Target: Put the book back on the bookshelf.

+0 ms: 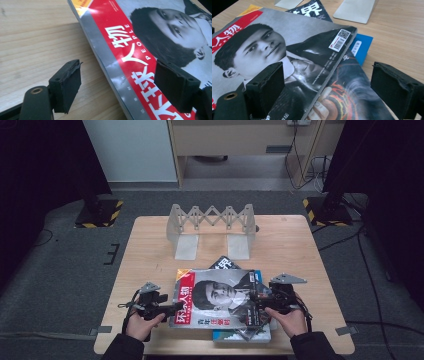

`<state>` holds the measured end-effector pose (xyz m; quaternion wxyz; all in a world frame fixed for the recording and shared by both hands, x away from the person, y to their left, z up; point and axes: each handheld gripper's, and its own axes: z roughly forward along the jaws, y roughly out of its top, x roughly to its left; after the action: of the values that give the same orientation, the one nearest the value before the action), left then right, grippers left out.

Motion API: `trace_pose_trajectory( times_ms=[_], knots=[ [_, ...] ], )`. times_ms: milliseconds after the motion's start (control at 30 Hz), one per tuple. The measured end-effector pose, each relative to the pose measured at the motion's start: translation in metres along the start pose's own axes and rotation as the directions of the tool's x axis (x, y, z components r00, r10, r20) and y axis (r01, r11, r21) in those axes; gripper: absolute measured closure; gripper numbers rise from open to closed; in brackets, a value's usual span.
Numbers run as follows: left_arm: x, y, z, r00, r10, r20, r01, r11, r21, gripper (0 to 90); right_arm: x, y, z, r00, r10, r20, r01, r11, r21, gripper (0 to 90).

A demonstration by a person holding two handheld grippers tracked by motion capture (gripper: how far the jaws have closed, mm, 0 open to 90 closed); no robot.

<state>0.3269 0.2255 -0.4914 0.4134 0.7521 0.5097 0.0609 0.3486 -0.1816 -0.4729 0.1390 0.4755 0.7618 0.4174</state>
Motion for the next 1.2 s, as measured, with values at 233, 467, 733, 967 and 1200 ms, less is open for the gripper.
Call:
trace_pose_trajectory(
  times_ms=[233, 467, 733, 967, 1200],
  knots=[
    [-0.002, -0.003, 0.006, 0.9998, 0.007, 0.021, -0.008, 0.9991, 0.041, 19.8, 0.007, -0.003, 0.008, 0.9995, -0.028, -0.015, 0.028, 0.999, 0.030, 13.1],
    [-0.002, -0.005, 0.011, 0.9984, -0.009, 0.055, 0.006, 0.9984, 0.057, 17.7, 0.008, -0.006, 0.014, 0.9990, -0.043, -0.014, 0.044, 0.998, 0.048, 13.8],
    [-0.003, -0.008, 0.018, 0.9894, -0.054, 0.135, 0.040, 0.9941, 0.100, 15.4, 0.007, -0.007, 0.015, 0.9988, -0.047, -0.015, 0.047, 0.998, 0.035, 13.5],
    [-0.003, -0.009, 0.022, 0.9674, -0.112, 0.227, 0.083, 0.9876, 0.134, 18.9, 0.008, -0.008, 0.016, 0.9982, -0.059, -0.007, 0.059, 0.998, 0.033, 13.4],
    [-0.001, -0.004, 0.012, 0.9571, -0.134, 0.257, 0.117, 0.9899, 0.080, 28.2, 0.009, -0.009, 0.016, 0.9969, -0.079, 0.000, 0.078, 0.996, 0.035, 13.5]
  ],
)
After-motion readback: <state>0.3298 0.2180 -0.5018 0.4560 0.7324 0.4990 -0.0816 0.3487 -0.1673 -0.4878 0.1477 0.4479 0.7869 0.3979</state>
